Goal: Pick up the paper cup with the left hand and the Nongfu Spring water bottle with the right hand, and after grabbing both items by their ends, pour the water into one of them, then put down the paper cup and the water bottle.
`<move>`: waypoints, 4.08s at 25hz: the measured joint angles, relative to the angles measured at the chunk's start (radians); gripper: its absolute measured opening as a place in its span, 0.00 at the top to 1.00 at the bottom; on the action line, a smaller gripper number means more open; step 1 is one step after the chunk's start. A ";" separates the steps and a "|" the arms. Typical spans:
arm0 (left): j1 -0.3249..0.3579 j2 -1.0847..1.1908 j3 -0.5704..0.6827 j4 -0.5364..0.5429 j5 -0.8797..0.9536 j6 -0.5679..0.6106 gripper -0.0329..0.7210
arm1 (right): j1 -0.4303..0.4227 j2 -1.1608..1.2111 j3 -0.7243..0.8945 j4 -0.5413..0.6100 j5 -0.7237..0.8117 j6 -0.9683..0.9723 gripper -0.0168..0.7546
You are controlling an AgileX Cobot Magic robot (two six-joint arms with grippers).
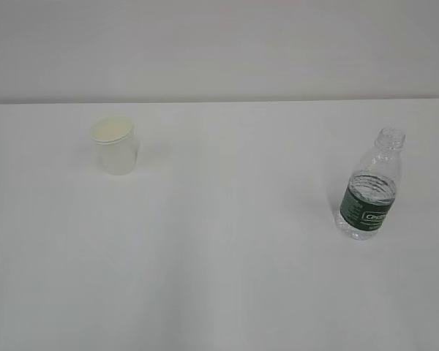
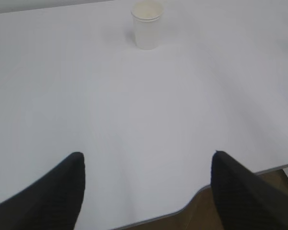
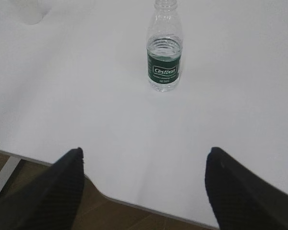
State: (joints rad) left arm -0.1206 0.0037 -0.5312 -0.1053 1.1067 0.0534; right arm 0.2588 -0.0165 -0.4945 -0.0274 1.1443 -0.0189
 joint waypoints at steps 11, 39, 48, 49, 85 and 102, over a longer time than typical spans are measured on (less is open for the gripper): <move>0.000 0.000 0.000 0.000 0.000 0.000 0.18 | 0.000 0.000 0.000 0.000 0.000 0.000 0.22; 0.000 0.000 0.000 -0.002 0.000 0.000 0.19 | 0.000 0.000 0.000 0.000 0.000 0.000 0.22; 0.000 0.000 0.000 -0.012 0.000 0.000 0.20 | 0.000 0.000 -0.002 0.000 -0.011 0.000 0.22; 0.000 0.000 0.000 -0.012 0.000 0.000 0.20 | 0.000 0.000 -0.004 0.000 -0.020 0.000 0.22; 0.000 0.394 -0.031 -0.044 -0.433 0.000 0.20 | 0.000 0.333 -0.040 0.046 -0.387 -0.017 0.22; 0.000 0.595 -0.031 0.032 -0.638 0.000 0.20 | 0.000 0.567 -0.040 0.046 -0.645 -0.064 0.22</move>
State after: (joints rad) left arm -0.1206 0.5986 -0.5619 -0.0737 0.4687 0.0534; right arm 0.2588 0.5502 -0.5349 0.0187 0.4990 -0.0827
